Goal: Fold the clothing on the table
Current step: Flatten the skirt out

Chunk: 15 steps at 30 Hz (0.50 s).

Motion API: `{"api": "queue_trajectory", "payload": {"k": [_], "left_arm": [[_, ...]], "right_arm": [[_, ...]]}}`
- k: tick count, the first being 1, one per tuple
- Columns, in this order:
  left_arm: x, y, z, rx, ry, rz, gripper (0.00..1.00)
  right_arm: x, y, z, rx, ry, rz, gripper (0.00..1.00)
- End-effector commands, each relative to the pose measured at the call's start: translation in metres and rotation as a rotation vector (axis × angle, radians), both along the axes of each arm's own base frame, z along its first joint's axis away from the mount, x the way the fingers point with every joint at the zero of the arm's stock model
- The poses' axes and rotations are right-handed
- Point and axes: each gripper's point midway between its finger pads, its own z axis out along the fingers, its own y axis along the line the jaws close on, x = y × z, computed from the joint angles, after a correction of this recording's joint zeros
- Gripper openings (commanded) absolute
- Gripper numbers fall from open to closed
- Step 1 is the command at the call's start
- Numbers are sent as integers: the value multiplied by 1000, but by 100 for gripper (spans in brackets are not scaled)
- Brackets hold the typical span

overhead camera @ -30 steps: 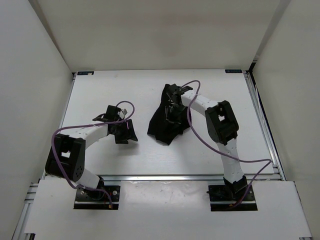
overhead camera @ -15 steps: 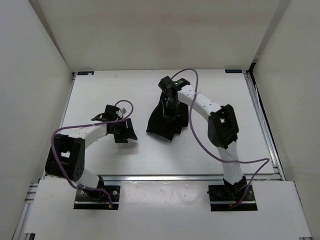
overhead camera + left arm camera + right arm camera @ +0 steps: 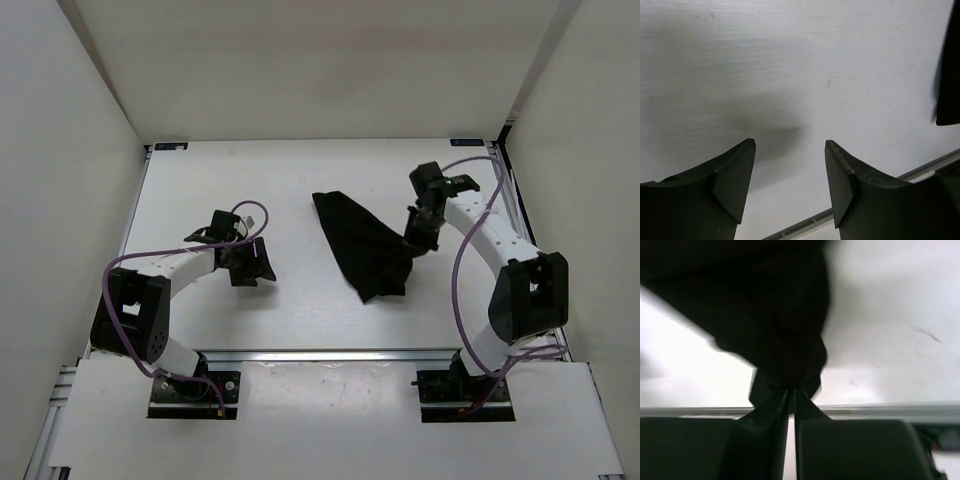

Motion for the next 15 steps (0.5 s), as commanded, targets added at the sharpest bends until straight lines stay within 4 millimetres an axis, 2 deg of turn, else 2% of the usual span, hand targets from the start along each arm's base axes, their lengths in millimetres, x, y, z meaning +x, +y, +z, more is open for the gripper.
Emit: {"api": "queue_trajectory", "payload": {"k": [1,3,5,6,11,14,15], "left_arm": [[2,-4,8,-23,-31,-21,69],[2,-3,8,-22,-29,-18,68],[1,-1,7,-14,-28,-15,68],[0,-1,8,-20,-24,-16,68],[0,-6,5,-19,-14,-30,68],[-1,-3,4,-6,-2,-30,68],[0,-5,5,-9,-9,-32,68]], "right_arm": [[-23,-48,-17,-110,68,-112,12],[-25,-64,-14,-136,42,-152,21],[-22,-67,-7,-150,-14,-143,39],[-22,-68,-7,-159,-14,-130,42],[-39,-69,-24,-150,80,-115,42],[-41,-59,-32,-119,80,-119,42],[-49,-55,-39,-111,99,-115,42]]}}
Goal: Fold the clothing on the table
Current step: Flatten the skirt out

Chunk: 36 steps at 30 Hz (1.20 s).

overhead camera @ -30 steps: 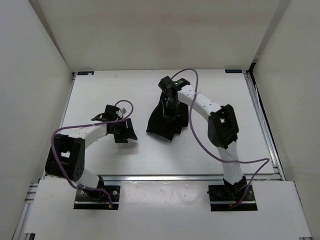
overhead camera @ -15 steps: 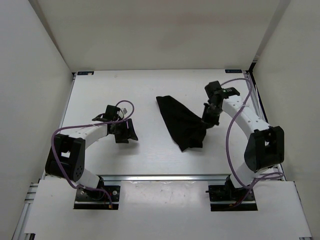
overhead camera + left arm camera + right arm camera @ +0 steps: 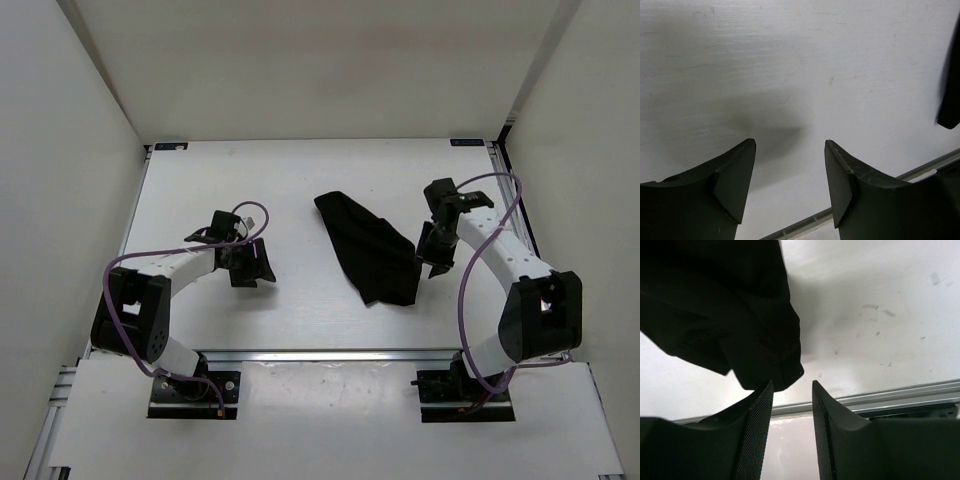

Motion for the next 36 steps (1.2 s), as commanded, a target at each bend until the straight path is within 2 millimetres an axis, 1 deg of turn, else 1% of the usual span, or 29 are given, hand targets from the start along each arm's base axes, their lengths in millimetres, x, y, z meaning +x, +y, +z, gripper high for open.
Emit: {"api": "queue_trajectory", "payload": {"k": [1,2,4,5,6,7,8,9,11,12,13,15,20,21,22,24,25,27,28,29,35,36], "left_arm": [[3,-3,6,-10,-20,-27,68],[2,-3,5,-9,-13,-26,68],[2,-4,5,-9,-12,-32,68],[2,-2,4,3,-12,-36,68],[1,-3,4,-2,-6,-37,68],[2,-3,5,-2,-9,-34,68],[2,-4,5,-5,-8,-38,68],[1,-4,4,-1,-4,-37,68],[2,-5,5,1,-6,-45,68],[0,-5,3,-3,1,-42,68],[3,-5,6,-2,-8,-39,68],[2,-6,4,-3,-5,-44,68],[0,-4,3,-2,2,-36,68],[0,-2,3,3,4,-33,68],[1,-1,4,-1,0,-27,68],[1,0,3,-1,6,-21,67],[2,0,3,-5,3,-21,67],[1,0,3,3,-2,-26,68],[4,-2,7,-9,-6,-27,68],[5,-2,5,0,-6,-32,67],[5,-1,4,4,-1,-23,68],[4,-2,5,2,2,-24,67]], "right_arm": [[-13,10,-14,47,33,-15,42],[-13,9,-16,63,31,-31,42],[-19,14,-28,98,52,-38,42],[-16,16,-29,121,38,-41,42],[-15,20,-28,140,30,-42,43],[-10,21,-26,148,12,-51,43],[-10,22,-29,153,20,-50,43],[-5,27,-24,167,-6,-53,43],[-2,28,-24,171,-11,-43,42],[1,32,-22,189,-19,-40,42],[4,35,-20,192,-29,-32,42],[3,36,-25,174,-20,-19,43],[-3,32,-35,131,40,-18,42],[-8,29,-37,116,61,-13,42],[-4,27,-35,99,47,-11,42],[-4,29,-34,94,51,-1,42],[-6,26,-37,87,64,-7,44],[-3,27,-36,82,55,-3,43],[-4,28,-34,86,55,-6,43],[-4,29,-37,84,61,3,43],[-2,25,-31,84,36,-5,42],[-4,25,-31,99,42,-8,42]]}}
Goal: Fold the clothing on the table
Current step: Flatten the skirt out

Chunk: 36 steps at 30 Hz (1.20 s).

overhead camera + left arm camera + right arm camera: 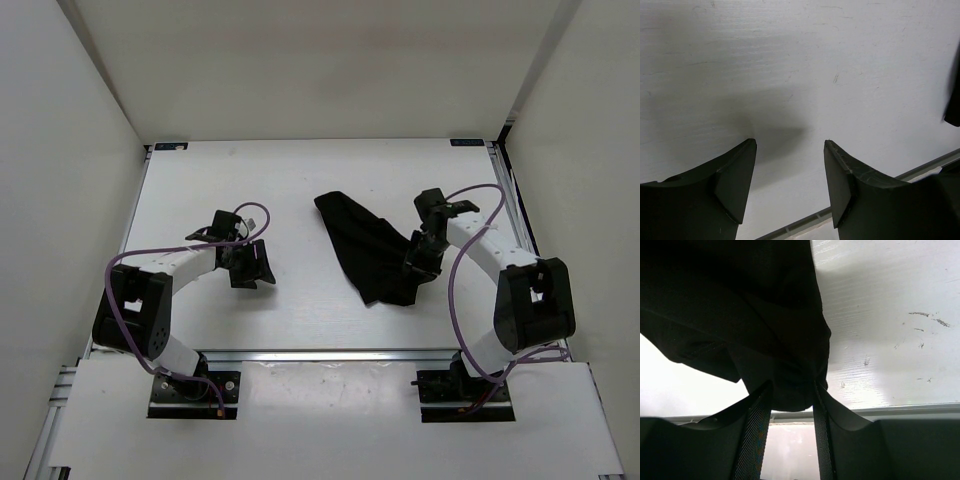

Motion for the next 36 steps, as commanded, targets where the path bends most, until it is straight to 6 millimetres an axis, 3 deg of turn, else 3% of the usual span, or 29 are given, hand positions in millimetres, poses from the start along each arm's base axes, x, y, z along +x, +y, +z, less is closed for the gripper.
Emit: {"api": "queue_trajectory", "payload": {"k": [1,17,36], "left_arm": [[8,-3,9,-14,-23,-6,67],[7,-4,10,-14,-14,-7,67],[7,0,12,-6,-21,3,66]], "right_arm": [[8,-1,13,19,-46,-8,42],[-7,6,-6,84,-24,-11,39],[-27,-5,-20,34,5,6,37]]}}
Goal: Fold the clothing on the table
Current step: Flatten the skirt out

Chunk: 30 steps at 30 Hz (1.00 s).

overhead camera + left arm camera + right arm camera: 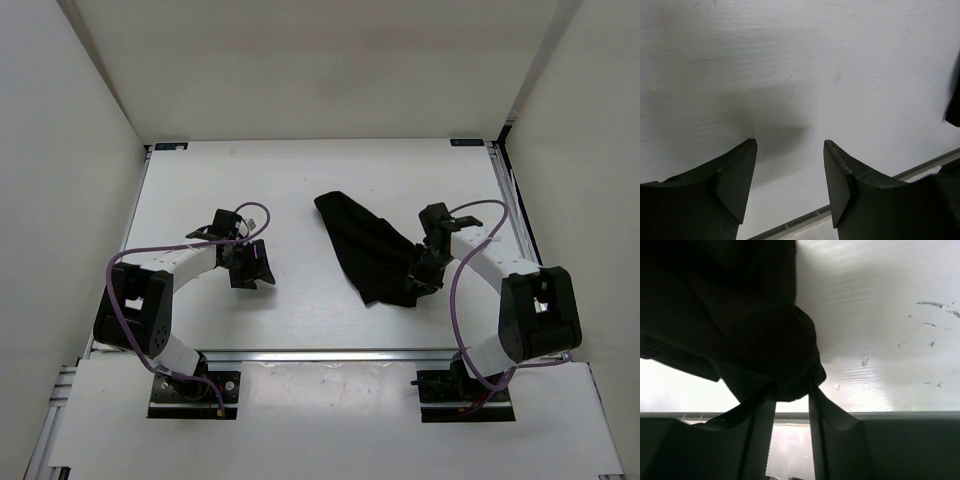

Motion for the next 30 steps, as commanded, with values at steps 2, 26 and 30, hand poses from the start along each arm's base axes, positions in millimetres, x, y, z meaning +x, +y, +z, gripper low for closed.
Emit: {"api": "queue_trajectory", "payload": {"k": [2,26,30], "left_arm": [[8,2,12,-6,-39,7,67],[-2,-2,15,-74,-68,30,67],[0,2,16,-77,-77,40,68]], "right_arm": [[-3,-3,-3,-37,-20,19,31],[154,-19,249,-171,-685,-33,0],[168,-3,255,-180,-684,27,0]]}}
